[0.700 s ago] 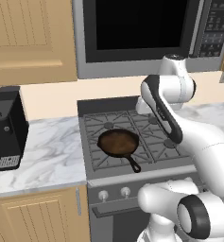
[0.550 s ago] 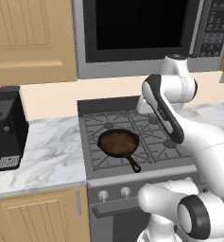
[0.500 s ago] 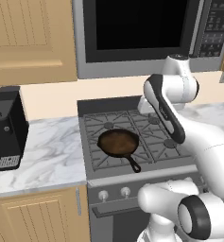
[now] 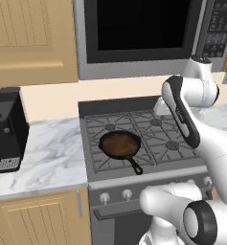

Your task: Put the broccoli and lemon in the pan. Then turn on the front left burner and set the heat to medium.

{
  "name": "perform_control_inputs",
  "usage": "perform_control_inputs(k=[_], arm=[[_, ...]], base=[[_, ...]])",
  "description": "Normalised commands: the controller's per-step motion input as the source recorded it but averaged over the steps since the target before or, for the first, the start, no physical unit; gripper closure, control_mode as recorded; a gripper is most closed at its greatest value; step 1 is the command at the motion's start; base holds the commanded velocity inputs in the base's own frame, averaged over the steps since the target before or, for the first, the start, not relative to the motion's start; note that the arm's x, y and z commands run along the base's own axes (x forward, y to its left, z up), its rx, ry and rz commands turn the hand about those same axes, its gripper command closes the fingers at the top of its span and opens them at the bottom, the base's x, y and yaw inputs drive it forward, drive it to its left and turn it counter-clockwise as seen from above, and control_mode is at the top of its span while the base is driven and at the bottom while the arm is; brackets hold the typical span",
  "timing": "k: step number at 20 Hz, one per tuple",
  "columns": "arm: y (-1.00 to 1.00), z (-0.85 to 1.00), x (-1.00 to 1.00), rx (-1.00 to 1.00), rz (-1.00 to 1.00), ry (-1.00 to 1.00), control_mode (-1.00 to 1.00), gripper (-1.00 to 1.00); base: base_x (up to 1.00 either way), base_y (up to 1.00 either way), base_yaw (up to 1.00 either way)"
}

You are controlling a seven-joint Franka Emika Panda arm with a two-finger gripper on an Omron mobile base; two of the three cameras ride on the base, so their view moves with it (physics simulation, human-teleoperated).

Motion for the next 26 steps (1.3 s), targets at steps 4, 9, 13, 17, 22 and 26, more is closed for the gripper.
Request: perform_control_inputs(k=[4, 9, 13, 17, 22, 26], arm=[[-0.48, 0.00, 0.00, 0.00, -0.01, 0.00, -1.00, -1.00], [-0.55, 0.00, 0.00, 0.00, 0.00, 0.00, -1.00, -1.00], [-0.56, 0.00, 0.00, 0.02, 0.00, 0.00, -1.00, -1.00], [-0.50, -0.01, 0.00, 0.00, 0.00, 0.00, -1.00, -1.00], [-0.45, -0.04, 0.00, 0.00, -0.01, 0.00, -1.00, -1.00], [-0.45, -0.08, 0.00, 0.00, -0.01, 0.00, -1.00, -1.00]], base=[[0.00, 0.00, 0.00], [0.00, 0.00, 0.00], [0.00, 0.00, 0.00], [0.00, 0.00, 0.00], [0.00, 0.00, 0.00], [0.00, 0.00, 0.00]])
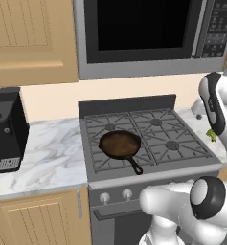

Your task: Put the broccoli and lemon in the pan. Then turn on the front left burner and set the heat to medium.

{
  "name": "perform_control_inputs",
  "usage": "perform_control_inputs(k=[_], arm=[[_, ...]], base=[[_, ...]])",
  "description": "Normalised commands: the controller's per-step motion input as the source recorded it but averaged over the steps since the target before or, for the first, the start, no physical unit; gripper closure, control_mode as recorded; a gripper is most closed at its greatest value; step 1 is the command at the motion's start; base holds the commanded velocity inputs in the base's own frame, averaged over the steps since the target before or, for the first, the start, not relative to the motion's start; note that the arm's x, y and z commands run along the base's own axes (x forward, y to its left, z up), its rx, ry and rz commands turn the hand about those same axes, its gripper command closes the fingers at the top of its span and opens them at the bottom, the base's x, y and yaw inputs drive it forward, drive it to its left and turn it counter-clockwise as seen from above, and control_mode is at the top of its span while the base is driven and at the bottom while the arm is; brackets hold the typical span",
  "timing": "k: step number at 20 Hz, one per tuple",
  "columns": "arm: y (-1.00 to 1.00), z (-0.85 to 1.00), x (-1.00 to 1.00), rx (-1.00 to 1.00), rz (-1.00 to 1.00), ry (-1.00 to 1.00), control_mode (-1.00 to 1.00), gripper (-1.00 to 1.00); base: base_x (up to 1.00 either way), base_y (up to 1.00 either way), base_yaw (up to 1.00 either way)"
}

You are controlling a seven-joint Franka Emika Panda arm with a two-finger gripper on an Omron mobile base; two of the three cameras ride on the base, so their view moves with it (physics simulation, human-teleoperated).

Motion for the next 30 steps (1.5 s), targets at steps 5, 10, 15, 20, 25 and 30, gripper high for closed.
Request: perform_control_inputs(k=[5, 10, 15, 20, 25, 30], arm=[[-0.50, -0.18, 0.00, 0.00, -0.02, 0.00, -1.00, -1.00], [-0.51, -0.23, 0.00, 0.00, -0.02, 0.01, -1.00, -1.00], [-0.50, -0.15, 0.00, 0.00, 0.00, 0.00, -1.00, -1.00], [-0.47, -0.13, 0.00, 0.00, 0.00, 0.00, -1.00, -1.00], [-0.44, -0.23, 0.00, -0.02, 0.00, 0.00, -1.00, -1.00], [-0.25, -0.34, 0.00, -0.10, 0.00, 0.00, -1.00, -1.00]], base=[[0.00, 0.00, 0.00], [0.00, 0.00, 0.00], [0.00, 0.00, 0.00], [0.00, 0.00, 0.00], [0.00, 0.00, 0.00], [0.00, 0.00, 0.00]])
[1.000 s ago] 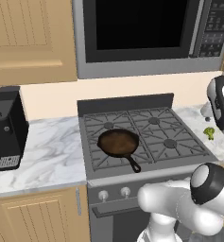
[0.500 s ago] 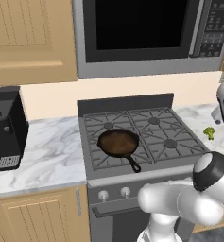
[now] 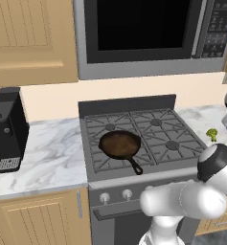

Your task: Put the broccoli and lemon in the pan. Then turn on the front left burner and set the heat to medium.

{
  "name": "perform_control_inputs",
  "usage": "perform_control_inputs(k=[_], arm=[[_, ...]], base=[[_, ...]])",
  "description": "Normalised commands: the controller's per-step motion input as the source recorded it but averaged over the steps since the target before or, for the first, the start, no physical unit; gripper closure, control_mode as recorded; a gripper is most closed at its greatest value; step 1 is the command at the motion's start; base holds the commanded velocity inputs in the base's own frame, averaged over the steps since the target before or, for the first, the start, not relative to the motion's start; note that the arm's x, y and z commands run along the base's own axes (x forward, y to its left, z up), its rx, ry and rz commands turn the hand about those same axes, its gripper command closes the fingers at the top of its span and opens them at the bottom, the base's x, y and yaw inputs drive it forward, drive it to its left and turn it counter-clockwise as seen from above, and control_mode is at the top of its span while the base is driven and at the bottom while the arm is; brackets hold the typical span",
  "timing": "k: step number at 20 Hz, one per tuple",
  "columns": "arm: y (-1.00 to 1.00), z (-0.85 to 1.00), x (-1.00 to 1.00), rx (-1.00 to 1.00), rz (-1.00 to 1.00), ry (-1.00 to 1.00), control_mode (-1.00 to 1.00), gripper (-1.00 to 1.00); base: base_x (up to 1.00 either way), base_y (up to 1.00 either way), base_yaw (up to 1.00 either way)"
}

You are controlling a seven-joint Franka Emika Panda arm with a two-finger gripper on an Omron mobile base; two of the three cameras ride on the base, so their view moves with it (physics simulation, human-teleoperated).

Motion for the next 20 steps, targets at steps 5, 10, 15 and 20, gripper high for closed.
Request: perform_control_inputs(k=[5, 10, 15, 20], arm=[[-0.12, -0.27, 0.00, -0.13, 0.01, 0.00, -1.00, -1.00], [-0.09, -0.19, 0.00, -0.07, 0.06, 0.00, -1.00, -1.00], [-0.11, -0.15, -0.01, -0.05, 0.12, 0.00, -1.00, -1.00], [-0.16, -0.10, -0.01, -0.06, 0.14, 0.00, -1.00, -1.00]], base=[[0.00, 0.00, 0.00], [0.00, 0.00, 0.00], [0.00, 0.00, 0.00], [0.00, 0.00, 0.00]])
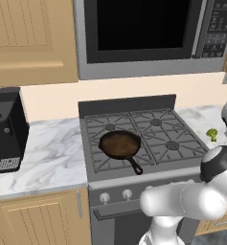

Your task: Put the broccoli and lemon in the pan. Then turn on the front left burner and set the heat to medium.

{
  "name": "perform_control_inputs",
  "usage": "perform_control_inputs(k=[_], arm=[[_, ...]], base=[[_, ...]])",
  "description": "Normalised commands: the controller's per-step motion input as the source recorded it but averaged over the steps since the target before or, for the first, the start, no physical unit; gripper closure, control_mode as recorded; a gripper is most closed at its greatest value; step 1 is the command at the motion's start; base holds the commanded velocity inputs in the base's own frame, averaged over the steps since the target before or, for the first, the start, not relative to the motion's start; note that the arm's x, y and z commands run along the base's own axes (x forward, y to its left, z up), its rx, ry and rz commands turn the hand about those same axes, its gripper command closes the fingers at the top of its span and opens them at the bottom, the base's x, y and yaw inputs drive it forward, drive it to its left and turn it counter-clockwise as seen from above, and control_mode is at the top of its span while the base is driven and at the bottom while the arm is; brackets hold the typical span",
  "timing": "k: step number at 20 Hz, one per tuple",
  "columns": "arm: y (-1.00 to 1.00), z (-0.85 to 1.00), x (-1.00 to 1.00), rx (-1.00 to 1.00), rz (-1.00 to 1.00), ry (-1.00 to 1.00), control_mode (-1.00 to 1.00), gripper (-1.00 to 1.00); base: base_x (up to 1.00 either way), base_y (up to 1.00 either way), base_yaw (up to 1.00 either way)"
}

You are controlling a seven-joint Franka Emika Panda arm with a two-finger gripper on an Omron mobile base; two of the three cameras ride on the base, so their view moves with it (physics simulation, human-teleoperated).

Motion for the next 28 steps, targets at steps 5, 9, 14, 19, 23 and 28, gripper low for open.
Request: perform_control_inputs(k=[5, 9, 14, 19, 23, 28], arm=[[-0.21, -0.16, -0.02, -0.10, 0.14, 0.00, -1.00, -1.00], [-0.16, -0.19, 0.00, -0.10, 0.13, 0.01, -1.00, -1.00], [-0.18, -0.16, 0.00, -0.04, 0.11, 0.03, -1.00, -1.00], [-0.14, -0.12, 0.00, 0.00, 0.05, 0.07, -1.00, -1.00], [-0.12, -0.08, 0.00, 0.00, 0.00, 0.12, -1.00, -1.00], [-0.12, -0.11, 0.04, 0.00, 0.00, 0.11, -1.00, -1.00]], base=[[0.00, 0.00, 0.00], [0.00, 0.00, 0.00], [0.00, 0.00, 0.00], [0.00, 0.00, 0.00], [0.00, 0.00, 0.00], [0.00, 0.00, 0.00]])
